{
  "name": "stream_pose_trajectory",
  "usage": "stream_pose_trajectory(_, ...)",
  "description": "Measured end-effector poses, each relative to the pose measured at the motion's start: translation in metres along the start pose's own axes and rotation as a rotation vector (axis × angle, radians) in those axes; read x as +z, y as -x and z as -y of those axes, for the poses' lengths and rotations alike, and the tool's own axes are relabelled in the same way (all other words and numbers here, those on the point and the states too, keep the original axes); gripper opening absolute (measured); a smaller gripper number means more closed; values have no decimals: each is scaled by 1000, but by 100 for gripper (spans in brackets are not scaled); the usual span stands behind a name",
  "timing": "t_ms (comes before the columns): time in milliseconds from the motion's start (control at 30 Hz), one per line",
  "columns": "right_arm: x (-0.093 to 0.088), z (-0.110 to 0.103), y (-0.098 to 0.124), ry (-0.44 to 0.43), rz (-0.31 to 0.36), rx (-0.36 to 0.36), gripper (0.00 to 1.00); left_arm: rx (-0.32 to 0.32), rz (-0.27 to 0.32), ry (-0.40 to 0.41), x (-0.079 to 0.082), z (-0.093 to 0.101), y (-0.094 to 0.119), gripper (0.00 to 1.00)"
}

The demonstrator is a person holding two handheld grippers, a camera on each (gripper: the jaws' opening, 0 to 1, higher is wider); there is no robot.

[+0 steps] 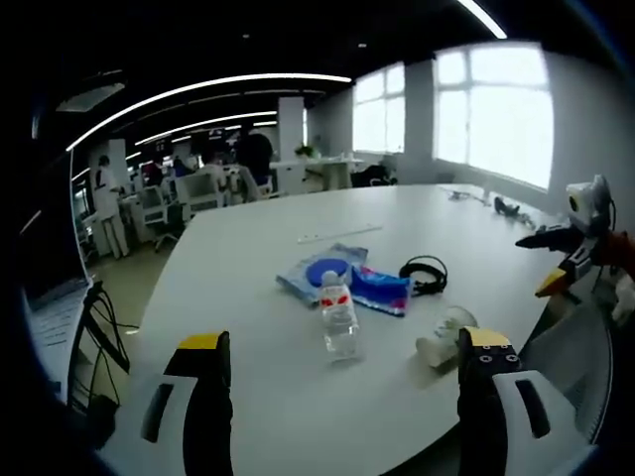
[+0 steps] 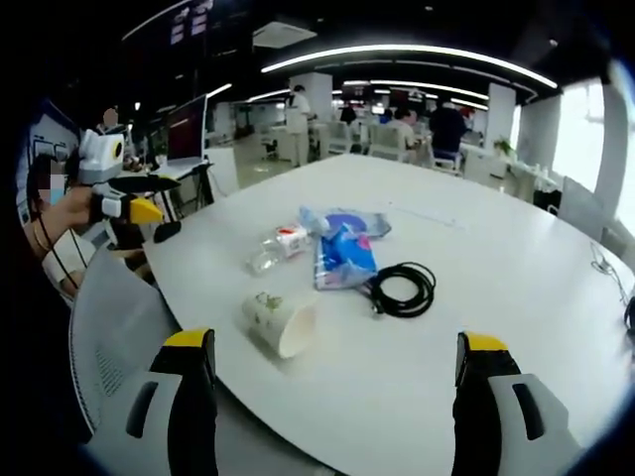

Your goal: Arrange the tabletop items into an orderly group along one side of the table until the central work area is clear of visible clutter.

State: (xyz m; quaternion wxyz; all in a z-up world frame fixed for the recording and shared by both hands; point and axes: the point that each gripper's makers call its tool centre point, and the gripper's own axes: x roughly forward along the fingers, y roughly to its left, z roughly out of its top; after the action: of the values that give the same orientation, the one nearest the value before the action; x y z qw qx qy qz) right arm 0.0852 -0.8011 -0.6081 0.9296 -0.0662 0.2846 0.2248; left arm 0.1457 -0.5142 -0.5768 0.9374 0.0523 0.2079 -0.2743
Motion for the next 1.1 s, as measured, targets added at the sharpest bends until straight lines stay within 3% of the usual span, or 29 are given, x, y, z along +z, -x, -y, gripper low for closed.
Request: stream_pose_trajectory(1100,-1,-19,-15,-4,-6,72,99,-29,-18,6,2,17,-1,94)
